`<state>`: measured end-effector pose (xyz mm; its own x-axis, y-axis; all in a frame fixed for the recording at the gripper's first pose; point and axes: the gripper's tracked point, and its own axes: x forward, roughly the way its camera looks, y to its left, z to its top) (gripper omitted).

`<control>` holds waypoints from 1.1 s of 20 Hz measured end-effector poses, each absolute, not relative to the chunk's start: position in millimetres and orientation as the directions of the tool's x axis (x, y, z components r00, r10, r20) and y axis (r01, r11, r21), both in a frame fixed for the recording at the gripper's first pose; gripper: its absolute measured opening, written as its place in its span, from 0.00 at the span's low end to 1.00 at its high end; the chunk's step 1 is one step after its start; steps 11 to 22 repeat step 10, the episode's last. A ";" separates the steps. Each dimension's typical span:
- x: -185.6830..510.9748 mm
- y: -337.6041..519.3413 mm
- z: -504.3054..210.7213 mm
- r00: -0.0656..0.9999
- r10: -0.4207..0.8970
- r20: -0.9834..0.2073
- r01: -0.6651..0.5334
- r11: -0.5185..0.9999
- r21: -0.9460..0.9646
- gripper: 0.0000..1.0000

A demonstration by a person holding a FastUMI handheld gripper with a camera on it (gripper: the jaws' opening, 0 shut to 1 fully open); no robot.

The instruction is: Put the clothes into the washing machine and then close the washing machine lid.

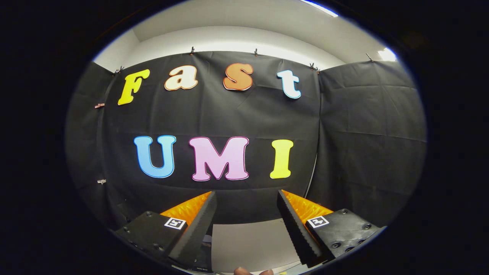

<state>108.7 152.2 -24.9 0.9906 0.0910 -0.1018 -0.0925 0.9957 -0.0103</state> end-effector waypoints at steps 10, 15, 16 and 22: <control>103.4 153.7 -23.9 0.990 0.098 -0.099 -0.100 0.995 -0.010 0.99; 103.4 153.7 -23.9 0.990 0.098 -0.099 -0.100 0.995 -0.010 0.99; 103.4 153.7 -23.9 0.990 0.098 -0.099 -0.100 0.995 -0.010 0.99; 103.4 153.7 -23.9 0.990 0.098 -0.099 -0.100 0.995 -0.010 0.99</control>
